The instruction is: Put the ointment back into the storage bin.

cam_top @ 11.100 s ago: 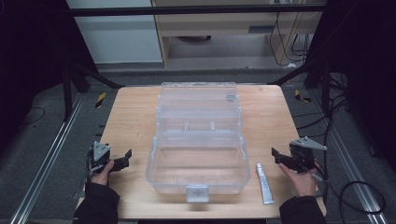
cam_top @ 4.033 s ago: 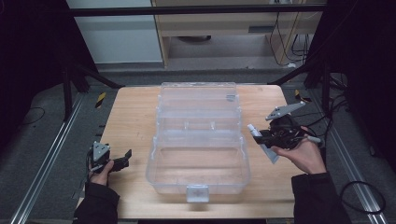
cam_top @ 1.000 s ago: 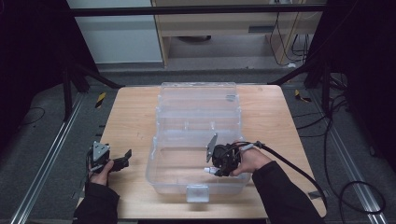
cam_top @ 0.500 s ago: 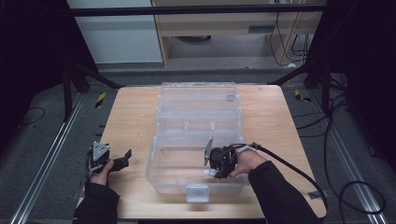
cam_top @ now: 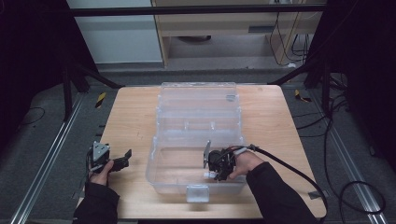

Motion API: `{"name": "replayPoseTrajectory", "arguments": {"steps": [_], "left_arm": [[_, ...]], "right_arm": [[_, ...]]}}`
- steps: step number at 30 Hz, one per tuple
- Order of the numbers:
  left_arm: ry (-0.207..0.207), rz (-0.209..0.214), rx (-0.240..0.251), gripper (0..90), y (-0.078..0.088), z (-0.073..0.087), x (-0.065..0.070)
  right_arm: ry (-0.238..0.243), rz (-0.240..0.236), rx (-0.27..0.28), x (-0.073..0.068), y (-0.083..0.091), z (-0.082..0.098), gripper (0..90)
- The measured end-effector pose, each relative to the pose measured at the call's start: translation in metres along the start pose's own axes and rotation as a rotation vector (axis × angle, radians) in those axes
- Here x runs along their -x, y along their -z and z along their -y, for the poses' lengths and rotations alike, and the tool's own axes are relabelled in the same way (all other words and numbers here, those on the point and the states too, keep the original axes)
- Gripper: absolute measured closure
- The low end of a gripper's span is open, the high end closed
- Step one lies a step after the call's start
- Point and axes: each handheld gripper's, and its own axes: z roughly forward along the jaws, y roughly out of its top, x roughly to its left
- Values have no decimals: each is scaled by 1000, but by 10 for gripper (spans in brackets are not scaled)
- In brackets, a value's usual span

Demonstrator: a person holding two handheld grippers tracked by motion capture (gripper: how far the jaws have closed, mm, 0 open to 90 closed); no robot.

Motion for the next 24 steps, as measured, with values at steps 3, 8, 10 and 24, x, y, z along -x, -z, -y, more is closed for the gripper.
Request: {"name": "replayPoseTrajectory", "arguments": {"steps": [3, 8, 10, 24], "left_arm": [[0, 1, 0, 15, 0, 0, 0], [0, 0, 0, 15, 0, 0, 0], [0, 0, 0, 15, 0, 0, 0], [1, 0, 1, 16, 0, 0, 0]], "right_arm": [[-4, -4, 1, 0, -1, 0, 696], [-17, -9, -39, -1, -3, 0, 691], [-18, -13, -34, -1, -3, 0, 696], [-66, 55, 112, -2, 28, 8, 608]]}}
